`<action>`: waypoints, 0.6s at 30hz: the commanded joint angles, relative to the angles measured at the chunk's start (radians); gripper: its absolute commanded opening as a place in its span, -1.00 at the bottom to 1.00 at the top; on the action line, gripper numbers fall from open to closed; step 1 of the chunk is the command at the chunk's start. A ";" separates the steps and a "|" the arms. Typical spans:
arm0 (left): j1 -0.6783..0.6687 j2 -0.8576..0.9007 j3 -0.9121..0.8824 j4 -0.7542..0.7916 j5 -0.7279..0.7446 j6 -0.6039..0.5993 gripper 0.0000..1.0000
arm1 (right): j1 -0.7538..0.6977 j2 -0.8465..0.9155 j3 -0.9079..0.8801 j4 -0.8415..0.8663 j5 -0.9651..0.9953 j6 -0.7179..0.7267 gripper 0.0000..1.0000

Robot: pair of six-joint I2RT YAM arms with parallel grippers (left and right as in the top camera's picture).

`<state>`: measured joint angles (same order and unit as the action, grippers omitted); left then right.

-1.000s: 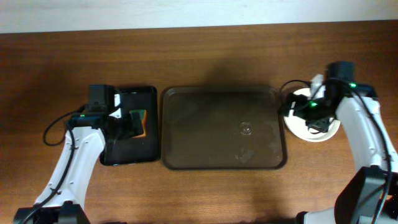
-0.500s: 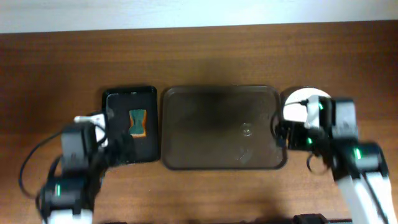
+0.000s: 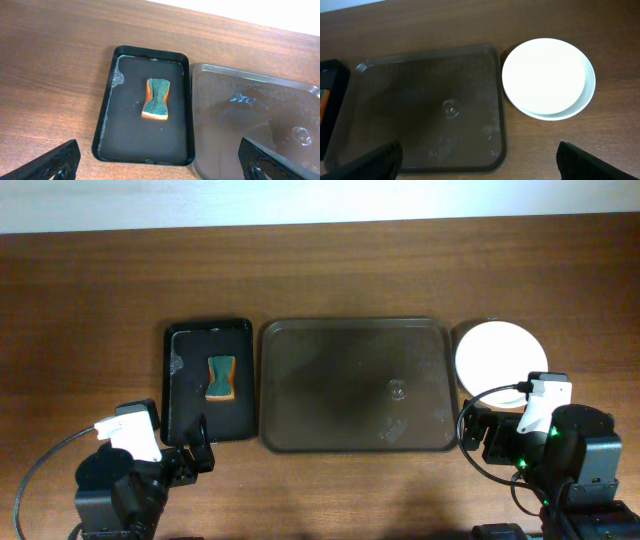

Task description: Clean dirty plates on tray and stack at the side

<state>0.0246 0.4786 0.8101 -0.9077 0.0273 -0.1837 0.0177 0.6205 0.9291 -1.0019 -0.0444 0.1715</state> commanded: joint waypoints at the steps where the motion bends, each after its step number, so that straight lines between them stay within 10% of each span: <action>1: -0.002 -0.007 -0.010 0.002 0.011 0.005 0.99 | 0.004 -0.005 -0.010 0.000 0.016 -0.010 0.97; 4: -0.002 -0.007 -0.010 0.002 0.011 0.005 0.99 | 0.004 -0.055 -0.025 0.002 0.056 -0.026 0.97; 11: -0.002 -0.007 -0.010 0.002 0.011 0.005 0.99 | 0.004 -0.589 -0.547 0.597 0.019 -0.025 0.98; 18: -0.002 -0.007 -0.010 0.002 0.011 0.005 0.99 | 0.004 -0.617 -0.906 1.192 0.023 -0.026 0.97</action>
<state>0.0246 0.4767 0.8040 -0.9077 0.0273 -0.1837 0.0177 0.0132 0.1181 0.1093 -0.0193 0.1524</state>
